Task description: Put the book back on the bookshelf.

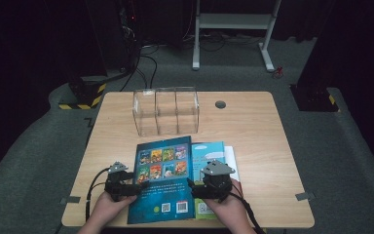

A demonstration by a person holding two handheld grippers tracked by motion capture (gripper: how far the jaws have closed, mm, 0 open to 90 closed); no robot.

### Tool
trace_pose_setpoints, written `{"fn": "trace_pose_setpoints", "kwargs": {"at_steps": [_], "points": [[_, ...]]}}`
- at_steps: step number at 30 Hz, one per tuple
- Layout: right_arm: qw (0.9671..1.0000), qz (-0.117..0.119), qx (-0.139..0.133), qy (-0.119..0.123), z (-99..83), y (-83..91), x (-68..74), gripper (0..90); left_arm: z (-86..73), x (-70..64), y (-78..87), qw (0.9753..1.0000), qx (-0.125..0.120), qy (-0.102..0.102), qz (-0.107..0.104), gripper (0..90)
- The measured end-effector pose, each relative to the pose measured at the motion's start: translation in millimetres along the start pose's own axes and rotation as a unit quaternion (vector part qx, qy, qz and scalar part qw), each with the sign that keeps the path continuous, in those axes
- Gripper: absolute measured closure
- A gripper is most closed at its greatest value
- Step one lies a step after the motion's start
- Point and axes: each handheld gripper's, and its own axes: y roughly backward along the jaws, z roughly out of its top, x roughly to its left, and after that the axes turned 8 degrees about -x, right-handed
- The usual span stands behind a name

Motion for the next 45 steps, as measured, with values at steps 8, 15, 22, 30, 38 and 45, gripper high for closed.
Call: {"fn": "trace_pose_setpoints", "kwargs": {"at_steps": [8,15,22,30,38,45], "points": [[1.0000,0.002,-0.005,-0.003,1.3,4.3,-2.4,10.5,1.2,-22.7,-7.0,0.9995,0.003,-0.014,-0.027,15.7],[0.9999,-0.007,-0.005,-0.009,-0.5,9.2,-9.3,10.7,2.1,-25.1,-7.6,0.9996,0.003,-0.016,-0.023,15.9],[0.9999,-0.011,0.001,-0.013,-2.4,11.0,-13.7,11.9,2.9,-27.5,-7.4,0.9995,0.001,-0.026,-0.015,16.4],[0.9998,-0.014,0.004,-0.010,-5.3,13.0,-14.7,12.1,5.0,-30.9,-9.0,0.9994,0.000,-0.033,-0.010,16.3],[0.9997,-0.022,0.007,-0.013,-8.8,16.9,-16.8,12.2,8.0,-39.9,-13.9,0.9991,-0.005,-0.039,-0.018,16.3],[0.9993,-0.030,0.010,-0.021,-13.4,20.0,-21.2,12.2,10.4,-45.3,-17.6,0.9987,-0.009,-0.044,-0.023,16.3]]}}
